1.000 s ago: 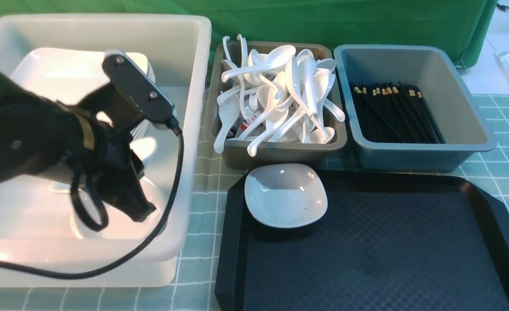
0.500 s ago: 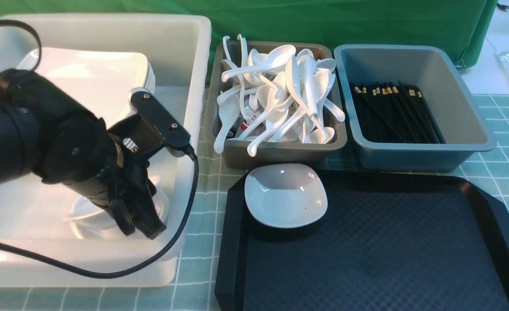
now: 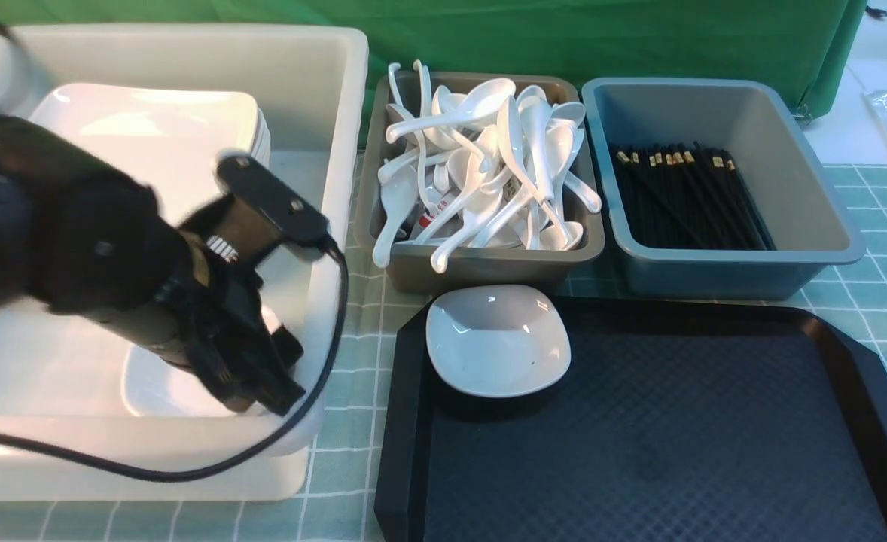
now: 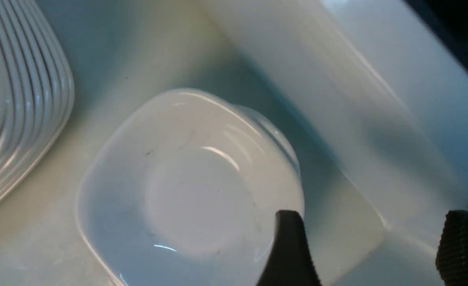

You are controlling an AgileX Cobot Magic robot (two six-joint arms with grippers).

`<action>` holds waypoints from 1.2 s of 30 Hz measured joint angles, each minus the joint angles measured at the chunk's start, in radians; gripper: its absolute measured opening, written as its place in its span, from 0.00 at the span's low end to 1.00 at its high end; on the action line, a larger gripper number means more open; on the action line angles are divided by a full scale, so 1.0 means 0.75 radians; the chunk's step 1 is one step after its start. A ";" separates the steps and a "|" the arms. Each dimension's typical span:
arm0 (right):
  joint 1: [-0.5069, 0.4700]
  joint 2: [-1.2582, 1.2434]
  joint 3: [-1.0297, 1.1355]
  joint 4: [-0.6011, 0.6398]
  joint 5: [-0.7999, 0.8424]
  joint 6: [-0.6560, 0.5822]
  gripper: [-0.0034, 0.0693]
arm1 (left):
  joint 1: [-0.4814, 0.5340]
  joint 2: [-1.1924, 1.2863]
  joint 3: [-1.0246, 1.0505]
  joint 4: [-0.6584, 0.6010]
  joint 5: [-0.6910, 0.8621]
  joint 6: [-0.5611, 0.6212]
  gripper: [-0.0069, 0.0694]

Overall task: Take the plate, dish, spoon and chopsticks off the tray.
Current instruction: Use the left arm to grab a small plate from the dinner plate

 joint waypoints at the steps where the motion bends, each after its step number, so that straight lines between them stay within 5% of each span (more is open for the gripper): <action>1: 0.000 0.000 0.000 0.000 0.000 -0.001 0.15 | 0.000 -0.037 0.000 -0.015 0.003 0.000 0.72; 7: 0.000 0.000 0.000 0.000 0.000 -0.009 0.15 | -0.024 -0.261 0.000 -0.149 -0.028 0.077 0.57; 13: 0.000 0.000 0.000 -0.087 0.042 -0.023 0.16 | -0.228 -0.250 -0.004 -0.405 -0.056 0.419 0.16; 17: 0.000 0.000 0.000 -0.172 0.119 0.028 0.16 | -0.355 -0.077 -0.030 -0.435 -0.091 0.452 0.11; 23: 0.000 0.000 0.000 -0.193 0.198 0.044 0.17 | -0.473 0.281 -0.249 -0.439 -0.146 0.395 0.17; 29: 0.000 0.000 0.000 -0.195 0.262 0.043 0.17 | -0.483 0.614 -0.537 -0.321 -0.130 0.201 0.40; 33: 0.000 0.000 0.000 -0.195 0.264 0.017 0.17 | -0.483 0.825 -0.696 -0.098 -0.133 0.007 0.65; 36: 0.000 0.000 0.000 -0.195 0.264 0.004 0.17 | -0.483 0.879 -0.717 -0.017 -0.158 -0.059 0.73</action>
